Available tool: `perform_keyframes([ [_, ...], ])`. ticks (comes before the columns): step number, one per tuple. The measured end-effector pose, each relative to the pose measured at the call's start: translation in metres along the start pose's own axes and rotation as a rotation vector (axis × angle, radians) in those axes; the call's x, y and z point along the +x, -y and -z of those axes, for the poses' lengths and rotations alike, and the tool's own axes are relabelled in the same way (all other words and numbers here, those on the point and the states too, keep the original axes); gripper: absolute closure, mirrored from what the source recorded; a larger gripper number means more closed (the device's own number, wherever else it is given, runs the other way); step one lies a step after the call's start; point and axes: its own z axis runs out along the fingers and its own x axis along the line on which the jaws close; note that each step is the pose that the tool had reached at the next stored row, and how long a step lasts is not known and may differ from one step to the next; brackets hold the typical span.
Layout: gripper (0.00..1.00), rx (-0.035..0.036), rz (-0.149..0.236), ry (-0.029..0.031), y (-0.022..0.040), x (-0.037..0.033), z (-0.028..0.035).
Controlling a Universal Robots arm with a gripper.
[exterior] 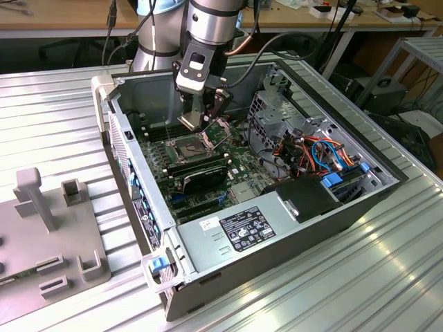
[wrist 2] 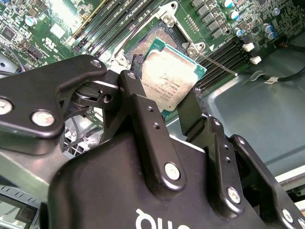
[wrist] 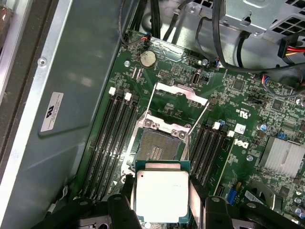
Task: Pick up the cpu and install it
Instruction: 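Place the cpu into insertion slot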
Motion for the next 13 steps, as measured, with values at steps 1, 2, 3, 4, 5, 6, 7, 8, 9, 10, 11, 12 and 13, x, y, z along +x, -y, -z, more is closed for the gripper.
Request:
perform_keyframes([
  [1,0.45,0.0001,-0.004,-0.0001,0.0000,0.0000,0.0000],
  [2,0.45,0.0002,-0.014,-0.0001,0.0000,0.0000,-0.0001],
  [3,0.45,0.0001,-0.032,-0.0003,0.0000,0.0000,-0.0004],
  [4,0.45,0.0003,-0.049,-0.0004,0.0000,0.0000,-0.0006],
  [5,0.45,0.0004,-0.069,-0.0005,0.0000,0.0000,-0.0009],
  [6,0.45,0.0005,-0.087,-0.0007,0.0000,0.0000,-0.0012],
  [7,0.45,0.0007,-0.106,-0.0008,0.0000,0.0000,-0.0015],
  [8,0.45,0.0007,-0.123,-0.0009,0.0000,0.0000,-0.0018],
  [9,0.45,0.0009,-0.145,-0.0011,0.0000,0.0000,-0.0022],
  [10,0.45,0.0009,-0.162,-0.0013,0.0000,0.0000,-0.0026],
  [11,0.45,0.0012,-0.187,-0.0014,0.0000,0.0000,-0.0034],
  [12,0.45,0.0013,-0.208,-0.0016,0.0000,0.0000,-0.0042],
  [13,0.45,0.0016,-0.244,-0.0018,0.0000,0.0000,-0.0061],
])
